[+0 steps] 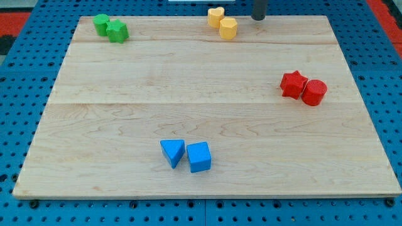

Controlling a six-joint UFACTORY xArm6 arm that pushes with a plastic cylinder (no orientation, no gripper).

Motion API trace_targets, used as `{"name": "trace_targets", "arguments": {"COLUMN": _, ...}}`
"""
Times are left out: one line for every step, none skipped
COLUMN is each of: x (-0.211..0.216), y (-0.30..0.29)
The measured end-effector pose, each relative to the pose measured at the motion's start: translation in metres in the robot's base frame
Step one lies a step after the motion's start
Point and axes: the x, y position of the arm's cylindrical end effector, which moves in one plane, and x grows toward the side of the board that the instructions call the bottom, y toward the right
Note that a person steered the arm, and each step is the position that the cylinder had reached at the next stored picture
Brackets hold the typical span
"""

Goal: Push the yellow heart to the top center

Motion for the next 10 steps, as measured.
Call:
{"name": "trace_targets", "arguments": {"x": 0.0, "y": -0.058}}
{"name": "trace_targets", "arguments": {"x": 0.015, "y": -0.085}}
{"name": "trace_targets", "arguments": {"x": 0.051, "y": -0.094}}
{"name": "trace_targets", "arguments": {"x": 0.078, "y": -0.145}}
{"name": "trace_targets", "arguments": {"x": 0.025, "y": -0.174}}
{"name": "trace_targets", "arguments": {"x": 0.0, "y": -0.174}}
{"name": "trace_targets", "arguments": {"x": 0.002, "y": -0.174}}
{"name": "trace_targets", "arguments": {"x": 0.0, "y": -0.174}}
{"name": "trace_targets", "arguments": {"x": 0.0, "y": -0.173}}
{"name": "trace_targets", "arguments": {"x": 0.0, "y": -0.167}}
